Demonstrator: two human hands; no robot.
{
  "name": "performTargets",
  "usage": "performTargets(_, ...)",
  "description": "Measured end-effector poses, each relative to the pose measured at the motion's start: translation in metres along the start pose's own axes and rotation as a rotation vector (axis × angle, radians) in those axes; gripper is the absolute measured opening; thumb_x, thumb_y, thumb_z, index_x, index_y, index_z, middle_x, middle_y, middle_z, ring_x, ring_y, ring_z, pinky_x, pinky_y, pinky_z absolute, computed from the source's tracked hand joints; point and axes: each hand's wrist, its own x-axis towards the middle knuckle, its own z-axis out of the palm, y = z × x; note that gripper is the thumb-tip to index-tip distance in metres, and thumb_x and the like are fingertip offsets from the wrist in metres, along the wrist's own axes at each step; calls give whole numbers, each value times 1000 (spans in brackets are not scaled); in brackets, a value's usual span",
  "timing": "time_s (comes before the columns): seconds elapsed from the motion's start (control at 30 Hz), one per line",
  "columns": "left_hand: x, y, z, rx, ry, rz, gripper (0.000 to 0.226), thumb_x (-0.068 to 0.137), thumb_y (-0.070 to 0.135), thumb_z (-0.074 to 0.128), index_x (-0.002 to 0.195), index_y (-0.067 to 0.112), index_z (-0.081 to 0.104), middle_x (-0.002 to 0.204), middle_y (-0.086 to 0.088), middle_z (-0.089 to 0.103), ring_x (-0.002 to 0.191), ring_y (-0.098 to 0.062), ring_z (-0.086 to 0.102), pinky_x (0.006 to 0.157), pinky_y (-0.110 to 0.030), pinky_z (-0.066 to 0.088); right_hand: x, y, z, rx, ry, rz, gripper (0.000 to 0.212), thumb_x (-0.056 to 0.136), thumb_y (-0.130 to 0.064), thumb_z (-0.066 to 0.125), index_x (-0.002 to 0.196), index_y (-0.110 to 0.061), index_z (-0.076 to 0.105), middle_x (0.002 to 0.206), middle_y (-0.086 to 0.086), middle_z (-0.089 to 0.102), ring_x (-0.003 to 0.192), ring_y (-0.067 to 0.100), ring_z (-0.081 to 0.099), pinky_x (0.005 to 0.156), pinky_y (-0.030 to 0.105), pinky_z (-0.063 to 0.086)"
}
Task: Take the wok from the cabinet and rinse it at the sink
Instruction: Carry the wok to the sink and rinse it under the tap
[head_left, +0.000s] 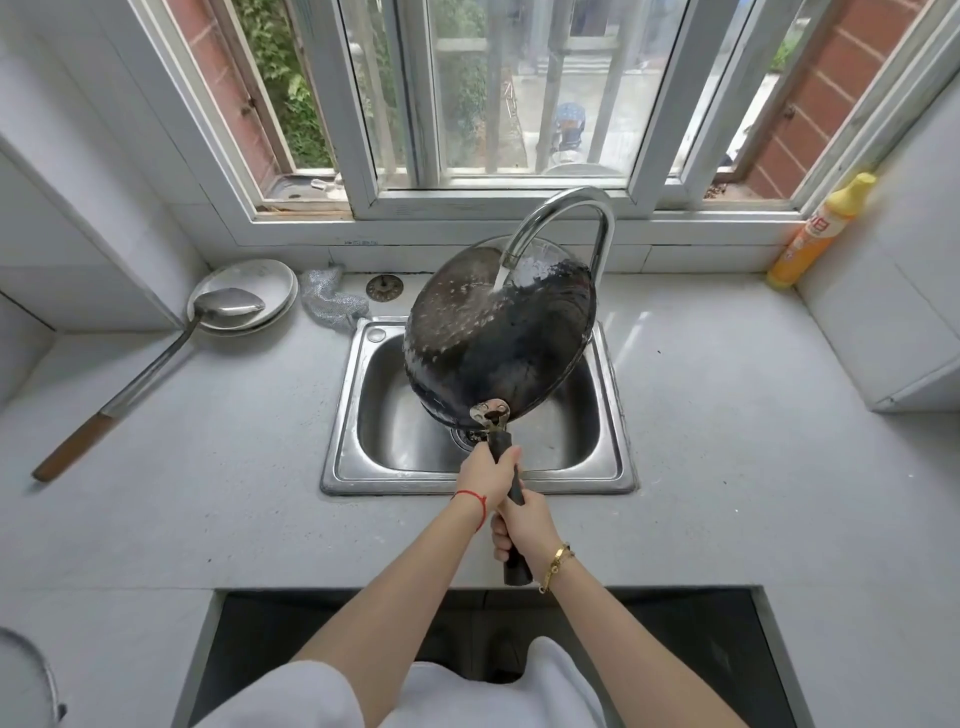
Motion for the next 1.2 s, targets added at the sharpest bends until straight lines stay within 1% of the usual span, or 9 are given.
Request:
performTargets(0.23, -5, 15, -5, 20, 13, 3, 67, 60, 68, 49, 99, 15, 61, 102, -10, 73, 92, -31, 72, 92, -45, 55, 4, -6, 2, 5, -7, 14, 26, 100, -20, 47, 76, -10, 46, 49, 3, 42, 38, 15, 37, 39, 22, 36)
performTargets(0.37, 4, 9, -5, 15, 1, -5, 75, 52, 73, 46, 99, 16, 60, 103, -11, 73, 94, -32, 71, 93, -46, 55, 3, -7, 3, 13, -9, 10, 27, 100, -19, 46, 75, -9, 46, 48, 2, 42, 38, 14, 37, 39, 22, 36)
performTargets(0.53, 2, 8, -11, 3, -28, -20, 55, 62, 64, 51, 93, 19, 58, 98, -8, 74, 91, -31, 72, 93, -47, 55, 1, -6, 13, 13, 15, 20, 32, 101, -26, 47, 74, -8, 46, 50, 4, 42, 38, 15, 37, 39, 20, 36)
performTargets(0.73, -22, 15, -22, -20, -35, -1, 35, 74, 54, 55, 90, 23, 57, 99, -8, 73, 92, -29, 72, 92, -45, 56, -6, -3, 17, 29, -14, 14, 25, 99, -20, 49, 77, -8, 45, 49, 4, 41, 36, 14, 36, 37, 21, 35)
performTargets(0.87, -42, 15, -29, -90, -49, 23, 15, 94, 33, 57, 91, 18, 56, 83, -3, 71, 75, -23, 72, 88, -45, 58, -11, 6, 19, 8, -40, 10, 27, 100, -21, 49, 76, -8, 47, 49, 4, 42, 37, 14, 38, 38, 21, 36)
performTargets(0.93, -45, 11, -31, -107, -52, 27, 16, 96, 29, 56, 96, 13, 57, 80, -2, 70, 71, -21, 70, 87, -45, 58, -12, 10, 21, 0, -47, 9, 29, 100, -23, 49, 75, -8, 48, 50, 4, 43, 38, 14, 39, 39, 21, 37)
performTargets(1.0, -46, 8, -33, -88, -51, 30, 20, 97, 30, 54, 101, 11, 56, 84, -3, 70, 77, -23, 72, 87, -44, 58, -13, 12, 24, -2, -55, 9, 29, 100, -23, 49, 75, -8, 48, 51, 4, 43, 39, 14, 39, 39, 21, 38)
performTargets(1.07, -48, 6, -36, -71, -39, 26, 19, 97, 33, 54, 100, 14, 56, 88, -4, 70, 83, -25, 73, 88, -45, 58, -14, 13, 26, -2, -59, 10, 29, 99, -24, 49, 75, -8, 48, 52, 5, 42, 39, 14, 39, 40, 21, 38)
performTargets(1.2, -51, 6, -41, -70, -21, 39, 17, 98, 32, 53, 95, 16, 56, 83, -1, 69, 77, -20, 71, 88, -42, 58, -18, 12, 32, 6, -65, 7, 30, 100, -24, 48, 75, -8, 48, 52, 5, 42, 39, 14, 39, 39, 21, 38)
